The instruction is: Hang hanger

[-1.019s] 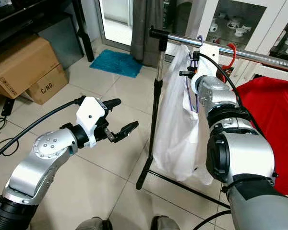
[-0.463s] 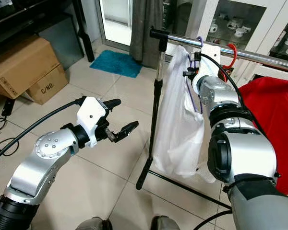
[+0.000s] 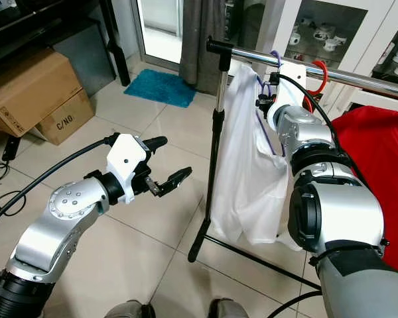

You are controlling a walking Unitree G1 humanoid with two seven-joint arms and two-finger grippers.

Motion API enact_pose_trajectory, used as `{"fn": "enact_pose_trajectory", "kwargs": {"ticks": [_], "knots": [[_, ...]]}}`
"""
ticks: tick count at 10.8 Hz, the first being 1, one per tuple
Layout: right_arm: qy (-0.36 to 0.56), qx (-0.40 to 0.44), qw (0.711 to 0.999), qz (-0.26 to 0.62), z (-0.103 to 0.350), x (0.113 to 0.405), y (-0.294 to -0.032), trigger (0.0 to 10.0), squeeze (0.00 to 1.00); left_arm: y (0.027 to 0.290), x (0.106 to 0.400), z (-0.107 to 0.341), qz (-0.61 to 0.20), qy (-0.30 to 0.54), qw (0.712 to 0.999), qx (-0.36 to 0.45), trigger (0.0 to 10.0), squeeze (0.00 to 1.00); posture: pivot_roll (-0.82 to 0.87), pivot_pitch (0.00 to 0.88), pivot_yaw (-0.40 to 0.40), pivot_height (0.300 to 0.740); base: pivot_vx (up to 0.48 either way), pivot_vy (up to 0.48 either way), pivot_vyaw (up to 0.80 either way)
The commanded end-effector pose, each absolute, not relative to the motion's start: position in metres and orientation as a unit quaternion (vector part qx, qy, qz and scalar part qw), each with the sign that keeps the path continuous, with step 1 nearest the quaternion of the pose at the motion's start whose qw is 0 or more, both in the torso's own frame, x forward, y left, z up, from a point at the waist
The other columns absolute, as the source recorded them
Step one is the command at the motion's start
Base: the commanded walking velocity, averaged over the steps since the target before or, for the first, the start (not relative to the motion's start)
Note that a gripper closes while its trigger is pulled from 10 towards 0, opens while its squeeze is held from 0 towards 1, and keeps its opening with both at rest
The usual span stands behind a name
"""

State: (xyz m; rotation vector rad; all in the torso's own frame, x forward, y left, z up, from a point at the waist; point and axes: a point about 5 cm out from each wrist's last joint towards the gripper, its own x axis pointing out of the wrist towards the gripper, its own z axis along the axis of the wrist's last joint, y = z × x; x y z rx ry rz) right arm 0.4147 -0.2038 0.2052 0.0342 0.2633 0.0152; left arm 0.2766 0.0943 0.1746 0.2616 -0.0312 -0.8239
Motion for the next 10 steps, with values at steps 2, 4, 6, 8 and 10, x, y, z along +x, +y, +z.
{"fn": "enact_pose_trajectory", "kwargs": {"ticks": [2, 4, 6, 8, 10], "knots": [[0.126, 0.027, 0.992, 0.005, 0.2104, 0.4157, -0.2043, 0.0, 0.0, 0.0938, 0.2778, 0.1761, -0.397, -0.019, 0.908, 0.131, 10.0, 0.0, -0.03, 0.113, 0.009, 0.74, 0.0, 0.0, 0.0], [0.126, 0.029, 0.992, 0.007, 0.2099, 0.4155, -0.2044, 0.0, 0.0, 0.0933, 0.2773, 0.1762, -0.397, -0.019, 0.909, 0.13, 10.0, 0.0, -0.03, 0.112, 0.008, 0.74, 0.0, 0.0, 0.0], [0.127, 0.031, 0.991, 0.008, 0.2088, 0.4149, -0.2058, 0.0, 0.0, 0.0934, 0.2773, 0.1764, -0.396, -0.019, 0.909, 0.13, 10.0, 0.0, -0.03, 0.106, 0.009, 0.74, 0.0, 0.0, 0.0], [0.129, 0.032, 0.991, 0.009, 0.2064, 0.4138, -0.2082, 0.0, 0.0, 0.0935, 0.2757, 0.1749, -0.396, -0.018, 0.909, 0.128, 10.0, 0.0, -0.03, 0.089, 0.013, 0.74, 0.0, 0.0, 0.0], [0.128, 0.026, 0.991, 0.014, 0.2064, 0.4132, -0.21, 0.0, 0.0, 0.0928, 0.2738, 0.1727, -0.395, -0.017, 0.91, 0.126, 10.0, 0.0, -0.03, 0.073, 0.015, 0.74, 0.0, 0.0, 0.0]]}}
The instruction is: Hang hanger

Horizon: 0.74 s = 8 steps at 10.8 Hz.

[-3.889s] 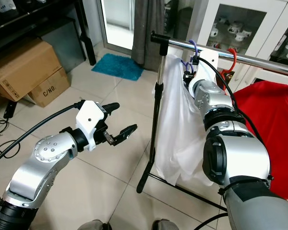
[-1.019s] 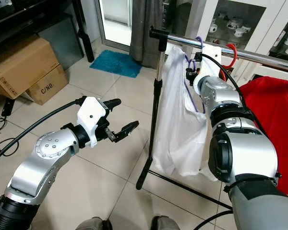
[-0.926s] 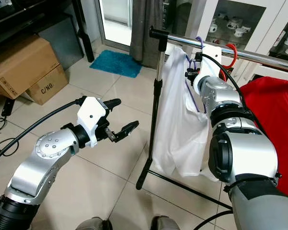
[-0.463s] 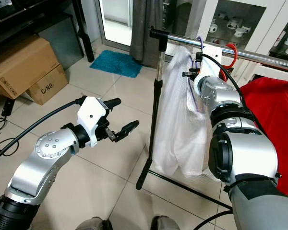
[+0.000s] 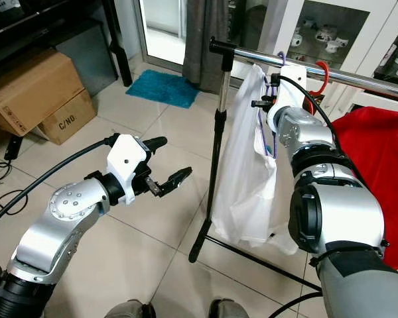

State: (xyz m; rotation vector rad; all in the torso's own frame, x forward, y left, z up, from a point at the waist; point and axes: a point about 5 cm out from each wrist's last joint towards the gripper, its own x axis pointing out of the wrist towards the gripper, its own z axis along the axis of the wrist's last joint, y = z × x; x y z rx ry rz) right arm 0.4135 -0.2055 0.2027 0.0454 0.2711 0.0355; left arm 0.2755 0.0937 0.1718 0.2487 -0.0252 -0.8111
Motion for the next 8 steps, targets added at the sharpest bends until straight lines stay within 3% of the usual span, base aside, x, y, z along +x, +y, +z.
{"fn": "enact_pose_trajectory", "kwargs": {"ticks": [1, 5, 8], "knots": [[0.124, 0.015, 0.992, 0.02, 0.209, 0.413, -0.211, 0.0, 0.0, 0.093, 0.272, 0.17, -0.389, -0.013, 0.913, 0.124, 10.0, 0.0, -0.03, 0.065, 0.019, 0.74, 0.0, 0.0, 0.0], [0.085, -0.038, 0.994, 0.055, 0.22, 0.406, -0.227, 0.0, 0.0, 0.115, 0.274, 0.147, -0.275, 0.057, 0.954, 0.107, 10.0, 0.0, -0.03, 0.014, 0.028, 0.74, 0.0, 0.0, 0.0], [0.082, -0.097, 0.986, 0.104, 0.201, 0.372, -0.222, 0.0, 0.0, 0.129, 0.278, 0.147, -0.212, 0.028, 0.968, 0.129, 10.0, 0.0, -0.01, 0.003, 0.026, 0.74, 0.0, 0.0, 0.0]]}}
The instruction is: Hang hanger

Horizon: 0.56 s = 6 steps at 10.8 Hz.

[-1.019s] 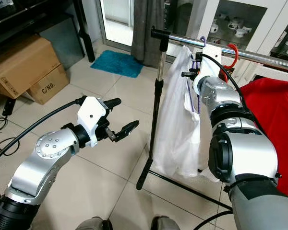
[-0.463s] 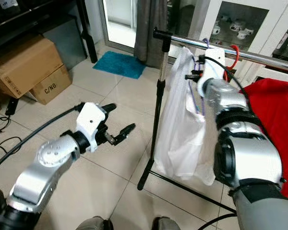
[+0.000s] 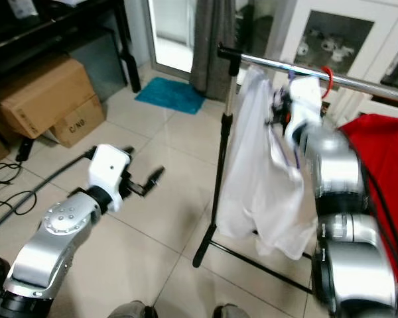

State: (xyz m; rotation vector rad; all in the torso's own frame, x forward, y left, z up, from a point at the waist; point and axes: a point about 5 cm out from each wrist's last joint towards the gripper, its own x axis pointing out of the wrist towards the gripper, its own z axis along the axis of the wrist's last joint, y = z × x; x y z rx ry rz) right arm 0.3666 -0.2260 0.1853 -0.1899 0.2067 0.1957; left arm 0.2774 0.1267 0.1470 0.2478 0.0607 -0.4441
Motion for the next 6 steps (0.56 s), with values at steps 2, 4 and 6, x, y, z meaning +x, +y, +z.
{"fn": "enact_pose_trajectory", "kwargs": {"ticks": [2, 4, 6], "knots": [[0.109, -0.09, 0.985, 0.101, 0.173, 0.342, -0.217, 0.0, 0.0, 0.137, 0.281, 0.146, -0.178, 0.03, 0.974, 0.134, 10.0, 0.0, -0.01, 0.009, 0.02, 0.74, -0.127, 0.0, 0.0], [0.123, -0.069, 0.988, 0.063, 0.155, 0.312, -0.217, 10.0, 0.0, 0.135, 0.284, 0.153, -0.179, 0.016, 0.975, 0.131, 10.0, 0.0, 0.0, 0.041, 0.014, 0.74, -0.351, 0.0, 0.0], [0.093, -0.087, 0.991, 0.036, 0.145, 0.295, -0.21, 10.0, 0.0, 0.134, 0.286, 0.151, -0.179, 0.016, 0.976, 0.121, 10.0, 0.0, -0.01, 0.054, 0.021, 0.74, -0.309, 0.0, 0.0]]}}
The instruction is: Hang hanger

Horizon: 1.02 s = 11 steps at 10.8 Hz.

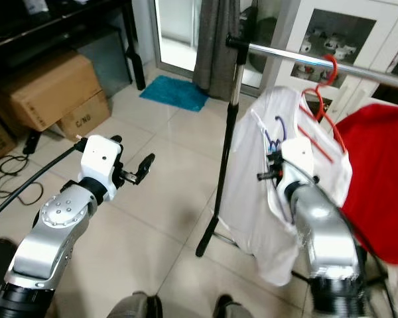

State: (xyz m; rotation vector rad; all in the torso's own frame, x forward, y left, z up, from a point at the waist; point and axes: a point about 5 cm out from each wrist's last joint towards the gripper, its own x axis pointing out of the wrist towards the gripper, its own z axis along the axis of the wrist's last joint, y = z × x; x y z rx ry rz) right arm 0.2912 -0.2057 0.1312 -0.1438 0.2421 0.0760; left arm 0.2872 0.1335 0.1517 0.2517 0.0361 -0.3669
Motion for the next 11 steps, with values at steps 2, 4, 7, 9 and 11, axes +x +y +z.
{"fn": "enact_pose_trajectory", "kwargs": {"ticks": [2, 4, 7, 9, 11], "knots": [[0.07, -0.063, 0.995, 0.022, 0.146, 0.286, -0.203, 10.0, 0.0, 0.131, 0.289, 0.151, -0.184, 0.017, 0.976, 0.118, 10.0, 0.0, -0.02, 0.057, 0.023, 0.74, -0.268, 0.0, 0.0], [0.03, -0.026, 0.999, 0.03, 0.157, 0.285, -0.189, 10.0, 0.0, 0.122, 0.293, 0.15, -0.2, 0.012, 0.974, 0.106, 10.0, 0.0, -0.02, 0.056, 0.016, 0.74, 0.0, 0.0, 0.0], [0.055, -0.022, 0.992, 0.112, 0.158, 0.284, -0.165, 10.0, 0.0, 0.104, 0.297, 0.145, -0.291, 0.026, 0.954, 0.072, 10.0, 1.0, -0.02, 0.054, 0.002, 0.74, 0.0, 0.0, 0.0], [0.046, -0.028, 0.986, 0.16, 0.167, 0.285, -0.147, 0.0, 0.0, 0.08, 0.31, 0.148, -0.364, 0.026, 0.927, 0.089, 10.0, 1.0, -0.03, 0.052, -0.007, 0.74, 0.0, 0.0, 0.0], [0.042, -0.046, 0.981, 0.183, 0.174, 0.286, -0.139, 0.0, 0.0, 0.062, 0.327, 0.156, -0.401, 0.021, 0.909, 0.11, 10.0, 0.6, -0.04, 0.053, -0.003, 0.74, 0.0, 0.0, 0.0]]}}
